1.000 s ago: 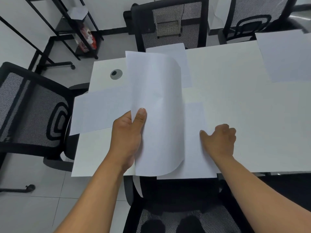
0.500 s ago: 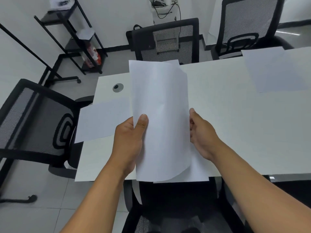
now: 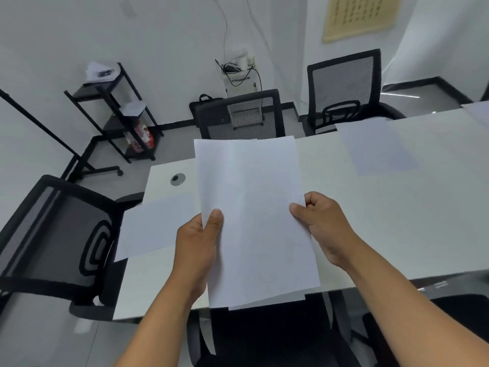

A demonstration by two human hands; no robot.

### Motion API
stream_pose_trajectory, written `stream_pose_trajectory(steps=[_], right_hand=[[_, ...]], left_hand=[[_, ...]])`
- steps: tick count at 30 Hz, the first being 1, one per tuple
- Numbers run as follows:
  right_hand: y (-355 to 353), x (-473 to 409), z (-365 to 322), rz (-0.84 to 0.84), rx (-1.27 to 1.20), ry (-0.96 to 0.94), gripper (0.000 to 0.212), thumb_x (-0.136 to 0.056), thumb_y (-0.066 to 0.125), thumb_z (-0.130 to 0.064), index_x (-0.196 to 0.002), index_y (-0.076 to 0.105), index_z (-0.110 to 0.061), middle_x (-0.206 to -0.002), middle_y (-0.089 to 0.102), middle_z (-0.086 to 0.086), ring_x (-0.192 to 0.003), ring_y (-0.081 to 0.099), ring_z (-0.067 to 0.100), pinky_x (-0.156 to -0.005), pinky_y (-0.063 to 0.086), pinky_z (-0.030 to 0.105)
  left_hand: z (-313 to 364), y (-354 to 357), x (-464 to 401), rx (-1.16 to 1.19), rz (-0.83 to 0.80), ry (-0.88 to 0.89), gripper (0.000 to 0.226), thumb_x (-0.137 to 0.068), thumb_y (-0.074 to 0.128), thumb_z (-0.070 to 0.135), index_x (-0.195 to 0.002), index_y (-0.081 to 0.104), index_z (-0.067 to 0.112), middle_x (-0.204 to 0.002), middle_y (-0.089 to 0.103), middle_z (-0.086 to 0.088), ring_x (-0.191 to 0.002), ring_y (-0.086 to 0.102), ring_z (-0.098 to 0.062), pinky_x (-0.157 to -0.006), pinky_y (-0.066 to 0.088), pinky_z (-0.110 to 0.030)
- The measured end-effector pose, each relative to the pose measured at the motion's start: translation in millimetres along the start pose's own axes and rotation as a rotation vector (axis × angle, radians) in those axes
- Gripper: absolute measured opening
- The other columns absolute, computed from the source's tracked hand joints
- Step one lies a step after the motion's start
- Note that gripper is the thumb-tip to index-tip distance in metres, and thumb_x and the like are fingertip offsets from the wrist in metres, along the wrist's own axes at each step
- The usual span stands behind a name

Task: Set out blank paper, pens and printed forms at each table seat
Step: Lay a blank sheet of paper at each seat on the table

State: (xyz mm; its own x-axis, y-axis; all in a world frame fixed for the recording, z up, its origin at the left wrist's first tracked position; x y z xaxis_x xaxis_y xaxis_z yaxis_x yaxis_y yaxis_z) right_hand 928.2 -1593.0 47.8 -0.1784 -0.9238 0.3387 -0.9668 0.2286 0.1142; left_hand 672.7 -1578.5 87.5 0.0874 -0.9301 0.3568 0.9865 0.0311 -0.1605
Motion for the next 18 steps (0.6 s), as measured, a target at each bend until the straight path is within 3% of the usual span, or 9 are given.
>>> stream_pose_trajectory(steps=[3, 6, 10, 13, 18], right_hand=[[-11, 19, -10, 0.046, 0.016, -0.024, 0.025, -0.101, 0.075, -0.021, -0.093, 0.061, -0.002, -0.079, 0.067, 0.004, -0.076, 0.066, 0.023, -0.076, 0.055, 0.043], [-22, 44, -26, 0.110, 0.050, -0.055, 0.025, -0.103, 0.073, -0.016, -0.082, 0.059, -0.013, -0.068, 0.066, -0.007, -0.063, 0.065, 0.013, -0.068, 0.055, 0.034], [-31, 82, -40, 0.215, 0.064, -0.101, 0.021, -0.102, 0.074, -0.018, -0.086, 0.063, -0.010, -0.078, 0.073, 0.003, -0.070, 0.069, 0.018, -0.073, 0.058, 0.041], [-34, 112, -43, 0.289, 0.066, -0.114, 0.016, -0.102, 0.075, -0.017, -0.096, 0.068, -0.004, -0.096, 0.079, 0.018, -0.079, 0.075, 0.025, -0.081, 0.062, 0.047], [-33, 163, -42, 0.399, 0.071, -0.143, 0.015, -0.103, 0.074, -0.017, -0.099, 0.070, -0.003, -0.096, 0.081, 0.015, -0.083, 0.076, 0.028, -0.082, 0.062, 0.047]], left_hand=[[3, 2, 8, -0.020, -0.001, 0.016, 0.042, -0.107, 0.065, 0.046, -0.096, 0.075, 0.007, -0.094, 0.085, -0.005, -0.081, 0.078, -0.028, -0.078, 0.061, -0.041], [9, 8, 18, -0.030, -0.041, 0.039, 0.045, -0.108, 0.065, 0.046, -0.096, 0.073, 0.003, -0.094, 0.083, -0.010, -0.075, 0.072, -0.022, -0.073, 0.056, -0.036], [22, 15, 33, -0.030, -0.149, 0.081, 0.039, -0.109, 0.065, 0.042, -0.099, 0.078, 0.007, -0.097, 0.085, -0.006, -0.086, 0.079, -0.028, -0.081, 0.062, -0.043], [28, 15, 45, -0.043, -0.231, 0.098, 0.036, -0.109, 0.064, 0.042, -0.101, 0.080, 0.012, -0.099, 0.085, -0.005, -0.097, 0.081, -0.037, -0.093, 0.064, -0.055], [29, 8, 70, -0.036, -0.354, 0.112, 0.034, -0.108, 0.066, 0.043, -0.103, 0.082, 0.013, -0.101, 0.086, -0.003, -0.100, 0.081, -0.035, -0.094, 0.065, -0.055]])
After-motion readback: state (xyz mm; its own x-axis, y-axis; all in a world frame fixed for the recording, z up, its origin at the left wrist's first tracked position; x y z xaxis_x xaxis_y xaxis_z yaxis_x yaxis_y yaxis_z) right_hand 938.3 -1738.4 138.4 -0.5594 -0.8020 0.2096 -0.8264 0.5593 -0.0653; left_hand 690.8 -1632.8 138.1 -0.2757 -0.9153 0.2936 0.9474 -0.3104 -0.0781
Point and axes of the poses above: each hand's wrist, its own x-axis away from the middle knuckle, its own y-axis out of the palm, z = x × y, the point moved 4 cm from there along -x, towards the middle knuckle
